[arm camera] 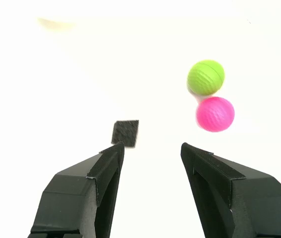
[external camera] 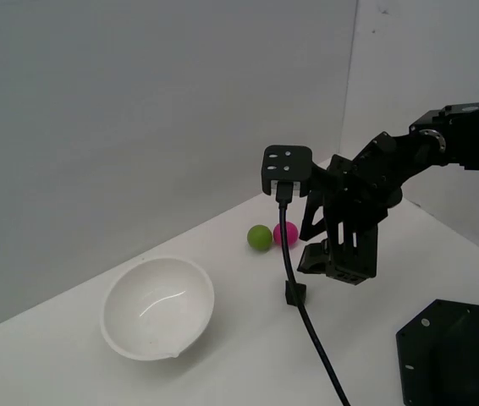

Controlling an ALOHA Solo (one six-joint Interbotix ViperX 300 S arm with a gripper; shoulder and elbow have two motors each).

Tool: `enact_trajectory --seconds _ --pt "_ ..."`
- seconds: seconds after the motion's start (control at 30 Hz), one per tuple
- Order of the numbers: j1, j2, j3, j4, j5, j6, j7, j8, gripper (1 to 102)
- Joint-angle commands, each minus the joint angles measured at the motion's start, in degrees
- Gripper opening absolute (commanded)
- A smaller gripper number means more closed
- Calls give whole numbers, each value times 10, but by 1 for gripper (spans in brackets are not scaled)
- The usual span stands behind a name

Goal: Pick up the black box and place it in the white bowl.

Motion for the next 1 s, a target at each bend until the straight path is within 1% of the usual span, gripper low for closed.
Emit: enact_trajectory --seconds 0.0,0.2,0.3,0.57,0.63,0.77,0.97 --pt "-17 -10 -10 0 -1 -13 -6 4 61" --pt "-42 -61 -60 4 4 -28 -39 4 61" --pt "-42 -81 -80 4 3 -29 -40 4 61" --pt "-42 -91 -91 4 4 -29 -49 4 62" --pt "-42 -103 -103 4 4 -29 -58 4 62" --pt "-48 -134 -133 4 4 -39 -68 4 62" --pt "-50 -171 -171 5 5 -40 -76 4 62"
